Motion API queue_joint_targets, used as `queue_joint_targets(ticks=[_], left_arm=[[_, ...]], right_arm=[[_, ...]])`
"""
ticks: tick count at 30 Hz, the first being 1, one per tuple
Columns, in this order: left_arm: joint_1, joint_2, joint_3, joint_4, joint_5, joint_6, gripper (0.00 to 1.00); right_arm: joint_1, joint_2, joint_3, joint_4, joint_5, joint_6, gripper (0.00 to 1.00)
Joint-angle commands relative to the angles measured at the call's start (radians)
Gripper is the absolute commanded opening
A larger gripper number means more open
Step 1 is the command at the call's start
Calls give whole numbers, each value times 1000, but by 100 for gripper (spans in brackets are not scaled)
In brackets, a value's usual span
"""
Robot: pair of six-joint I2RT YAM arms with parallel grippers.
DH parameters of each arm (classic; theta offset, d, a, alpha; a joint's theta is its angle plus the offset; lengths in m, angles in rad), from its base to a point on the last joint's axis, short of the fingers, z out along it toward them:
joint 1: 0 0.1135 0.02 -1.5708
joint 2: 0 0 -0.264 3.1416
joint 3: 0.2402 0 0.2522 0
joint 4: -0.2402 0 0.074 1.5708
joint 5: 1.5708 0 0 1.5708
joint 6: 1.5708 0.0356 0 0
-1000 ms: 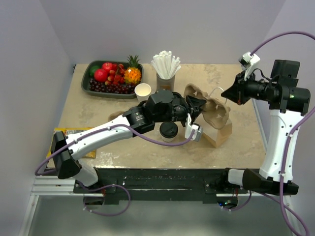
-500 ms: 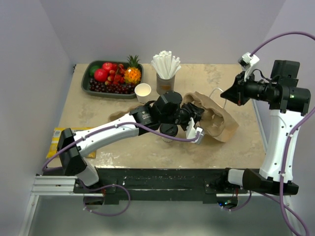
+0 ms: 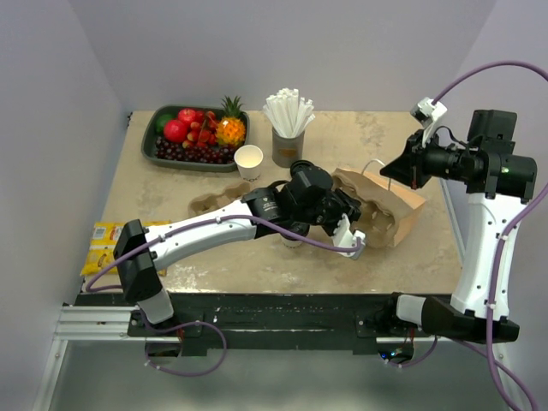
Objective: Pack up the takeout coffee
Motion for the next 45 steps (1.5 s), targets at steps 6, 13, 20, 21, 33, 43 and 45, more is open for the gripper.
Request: queue_joint_targets(ticks=[6, 13, 20, 21, 33, 43, 45], left_arm=[[14, -56, -38, 81, -45, -52, 0], [14, 11, 31, 54, -108, -58, 0], [31, -44, -29, 80, -96, -65, 0], [32, -54, -41, 84, -91, -65, 0], [57, -81, -72, 78, -78, -111, 0], [77, -85, -97, 126, -119, 61, 0], [75, -78, -74, 69, -122, 95, 0]], right_arm=[[1, -21, 1, -26, -49, -18, 0], [3, -10, 10, -31, -74, -23, 0], [3, 7, 18, -43, -80, -36, 0], [3, 10, 18, -42, -80, -36, 0], [3, 51, 49, -66, -99, -76, 0], [3, 77, 69, -94, -108, -115, 0], [3, 79, 70, -94, -105, -115, 0]])
